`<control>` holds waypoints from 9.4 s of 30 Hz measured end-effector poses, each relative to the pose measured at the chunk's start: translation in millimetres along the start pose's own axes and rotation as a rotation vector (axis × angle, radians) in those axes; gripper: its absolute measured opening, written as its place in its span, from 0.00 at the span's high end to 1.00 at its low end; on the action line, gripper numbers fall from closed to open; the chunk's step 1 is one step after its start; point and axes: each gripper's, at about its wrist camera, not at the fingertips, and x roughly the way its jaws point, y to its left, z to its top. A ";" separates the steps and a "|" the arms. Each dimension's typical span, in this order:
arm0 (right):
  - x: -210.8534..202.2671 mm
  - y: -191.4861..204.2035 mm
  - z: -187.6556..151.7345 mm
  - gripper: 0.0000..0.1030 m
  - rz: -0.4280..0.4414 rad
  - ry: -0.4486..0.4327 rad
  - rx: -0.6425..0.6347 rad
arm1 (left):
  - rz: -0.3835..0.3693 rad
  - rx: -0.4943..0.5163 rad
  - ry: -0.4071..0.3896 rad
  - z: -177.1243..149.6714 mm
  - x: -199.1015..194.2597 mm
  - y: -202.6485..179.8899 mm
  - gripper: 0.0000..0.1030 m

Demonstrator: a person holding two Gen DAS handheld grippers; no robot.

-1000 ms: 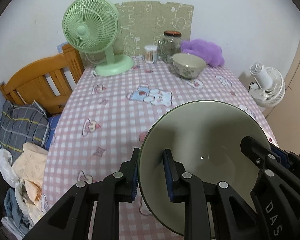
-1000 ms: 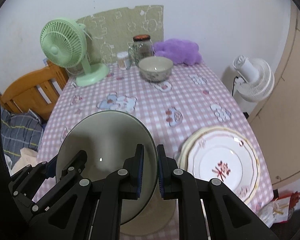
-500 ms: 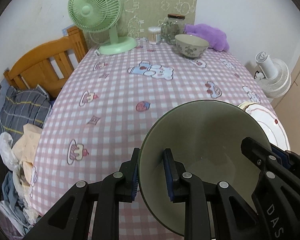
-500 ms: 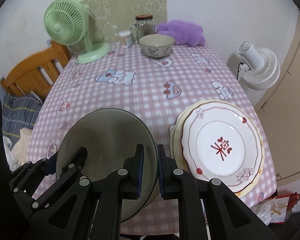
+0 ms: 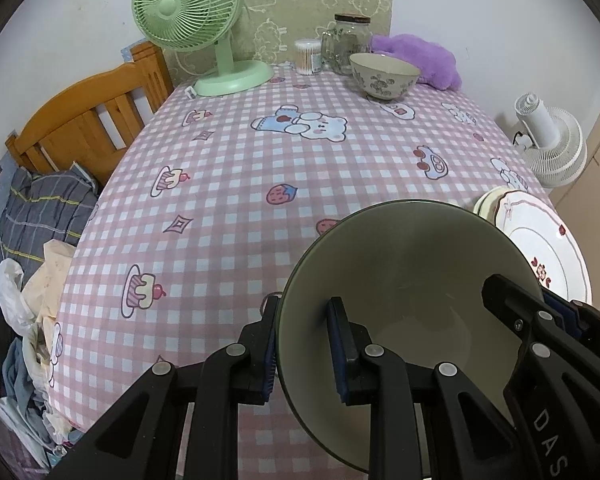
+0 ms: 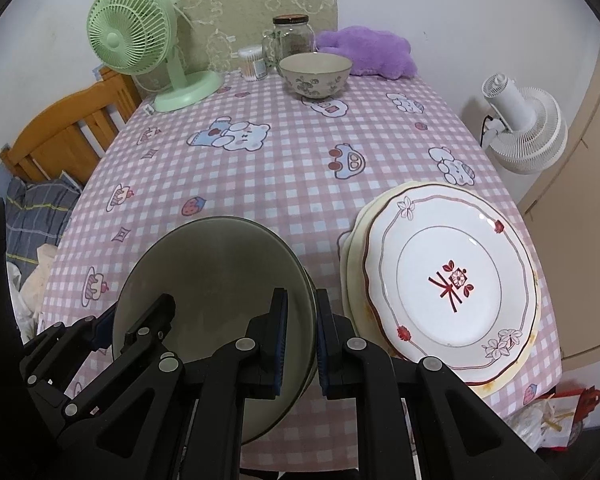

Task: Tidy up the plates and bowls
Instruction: 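Lower the olive-rimmed bowl beside the plate stack and open both grippers, then move both grippers to the third olive-rimmed bowl by the glass jar, then grasp the rim of the third olive-rimmed bowl with both grippers, then lift the third bowl with both grippers and carry it toward the plate stack, then lower the third bowl into the other olive-rimmed bowls and open both grippers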

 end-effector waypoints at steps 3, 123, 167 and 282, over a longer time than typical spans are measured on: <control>3.6 -1.6 -1.7 0.85 -0.004 0.003 0.007 | -0.010 0.001 0.003 -0.6 3.9 -0.8 0.80; 244.2 -97.0 348.3 0.72 0.135 -0.063 -0.036 | 0.158 -0.138 -0.070 325.2 213.7 -96.3 0.68; 128.6 -87.1 306.5 0.83 0.123 -0.125 -0.054 | 0.111 -0.136 -0.144 286.6 99.4 -82.0 0.82; -2.8 1.2 7.6 0.42 -0.006 0.028 0.061 | -0.176 0.023 0.014 4.7 3.0 13.3 0.40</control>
